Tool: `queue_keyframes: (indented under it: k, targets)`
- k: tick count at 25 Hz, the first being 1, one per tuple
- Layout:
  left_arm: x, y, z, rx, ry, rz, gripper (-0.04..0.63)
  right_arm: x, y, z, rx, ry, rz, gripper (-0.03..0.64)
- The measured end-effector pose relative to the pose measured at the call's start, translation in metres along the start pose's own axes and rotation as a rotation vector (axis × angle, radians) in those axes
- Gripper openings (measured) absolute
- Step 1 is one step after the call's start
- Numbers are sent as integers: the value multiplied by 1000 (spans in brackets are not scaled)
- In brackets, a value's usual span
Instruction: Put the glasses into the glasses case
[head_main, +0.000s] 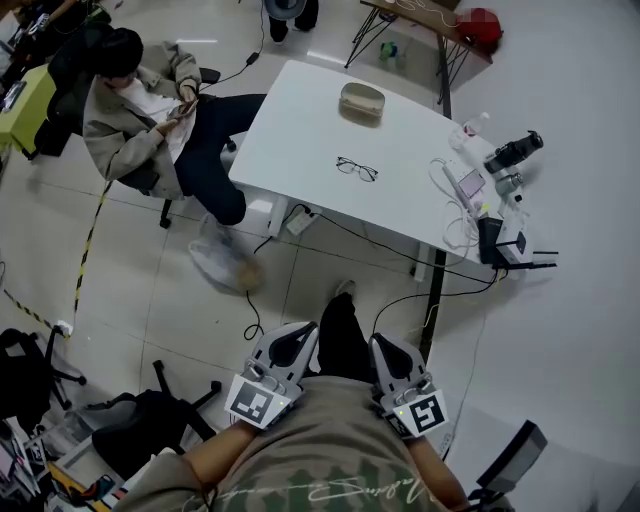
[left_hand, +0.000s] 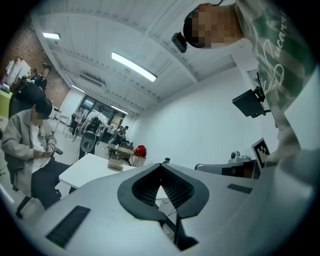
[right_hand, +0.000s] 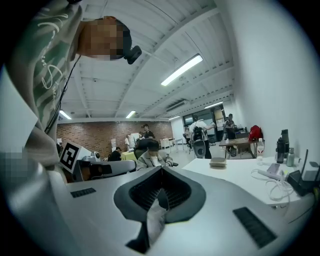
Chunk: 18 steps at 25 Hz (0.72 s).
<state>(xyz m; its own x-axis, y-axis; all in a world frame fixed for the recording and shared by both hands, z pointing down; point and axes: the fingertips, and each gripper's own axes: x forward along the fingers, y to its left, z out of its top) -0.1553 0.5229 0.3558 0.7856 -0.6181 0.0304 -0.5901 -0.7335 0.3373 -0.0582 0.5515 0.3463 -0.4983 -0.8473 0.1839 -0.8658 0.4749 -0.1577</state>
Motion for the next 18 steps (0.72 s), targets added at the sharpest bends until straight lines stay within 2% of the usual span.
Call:
queue_keyframes:
  k: [3,7,11,18]
  targets:
    - [-2,5,4,40,-4,19,6,8,4,2,-62,-9,25,12]
    - [-1,14,11,96,-14,59,6,16,1,9,-95,-30,34,12]
    - [13,23,16,111,-18,71,6,23,-13,15,-79,-56,15,12]
    - [57,39,33,193,-11,49,6,47,-58,31,-52,-108,-21,12]
